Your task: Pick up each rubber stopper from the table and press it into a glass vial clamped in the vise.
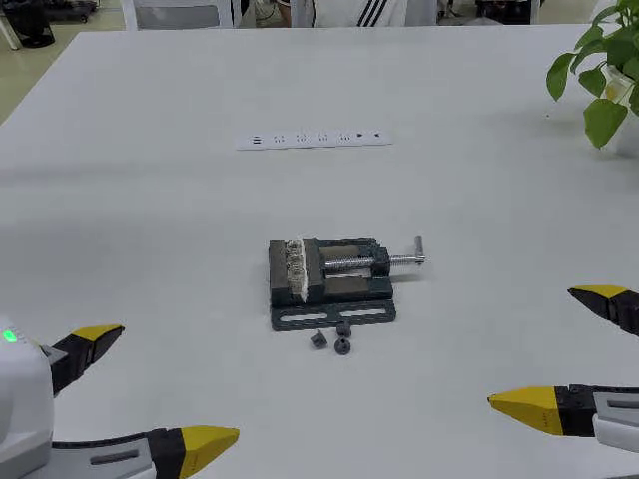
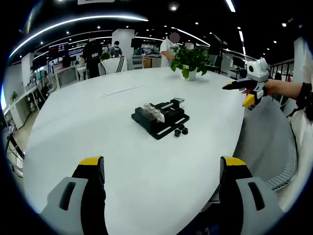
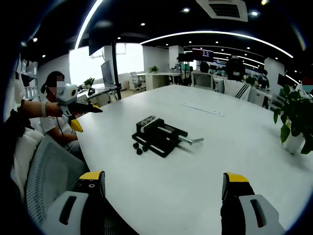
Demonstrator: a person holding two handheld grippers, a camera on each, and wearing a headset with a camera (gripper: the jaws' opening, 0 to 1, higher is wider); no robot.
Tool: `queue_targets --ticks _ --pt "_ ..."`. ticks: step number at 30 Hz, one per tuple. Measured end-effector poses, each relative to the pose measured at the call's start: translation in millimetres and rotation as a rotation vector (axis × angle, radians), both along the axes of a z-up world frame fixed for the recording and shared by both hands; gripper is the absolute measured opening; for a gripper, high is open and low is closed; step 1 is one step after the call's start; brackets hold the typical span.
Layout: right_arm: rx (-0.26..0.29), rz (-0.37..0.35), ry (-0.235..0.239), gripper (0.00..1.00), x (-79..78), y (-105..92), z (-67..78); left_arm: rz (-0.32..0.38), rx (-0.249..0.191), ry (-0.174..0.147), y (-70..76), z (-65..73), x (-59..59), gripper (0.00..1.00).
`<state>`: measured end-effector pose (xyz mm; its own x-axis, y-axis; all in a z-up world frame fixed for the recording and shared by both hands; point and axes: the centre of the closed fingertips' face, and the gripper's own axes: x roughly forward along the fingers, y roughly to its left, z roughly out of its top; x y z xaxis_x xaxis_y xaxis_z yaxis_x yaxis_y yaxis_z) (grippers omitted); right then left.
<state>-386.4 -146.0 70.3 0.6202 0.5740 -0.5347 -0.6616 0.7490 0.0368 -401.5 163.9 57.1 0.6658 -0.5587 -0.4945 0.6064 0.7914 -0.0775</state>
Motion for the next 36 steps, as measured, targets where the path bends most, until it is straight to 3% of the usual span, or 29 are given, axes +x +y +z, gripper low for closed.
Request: queue_targets --ticks 6,14,17,20,23,31,36 --pt "-0.01 0.013 0.006 0.99 0.2 0.1 -3.5 -0.012 0.012 0.009 -0.4 -2.9 -0.5 0.98" --pt "-0.01 0.016 0.001 0.99 0.2 -1.1 -2.2 -0.064 0.028 0.017 -12.8 1.0 11.8 0.98" --pt "-0.015 0.017 0.001 0.99 -1.1 -2.9 -3.3 -0.114 0.078 0.018 -19.0 -0.4 13.4 0.98" --pt "-0.011 0.016 0.003 0.99 -3.5 -2.4 -3.4 -0.155 0.095 0.035 -24.4 -0.3 14.8 0.97" --pt "-0.013 0.02 0.005 0.99 -5.7 -2.3 -4.6 -0.199 0.122 0.033 -30.9 1.9 18.0 0.95" --pt "-0.018 0.029 0.014 0.99 -8.1 -1.9 -9.5 -0.359 0.218 0.082 -52.4 -4.1 21.9 0.92" --pt "-0.014 0.026 0.015 0.99 -12.6 -2.5 -10.3 -0.421 0.238 0.087 -70.2 -1.3 25.0 0.86"
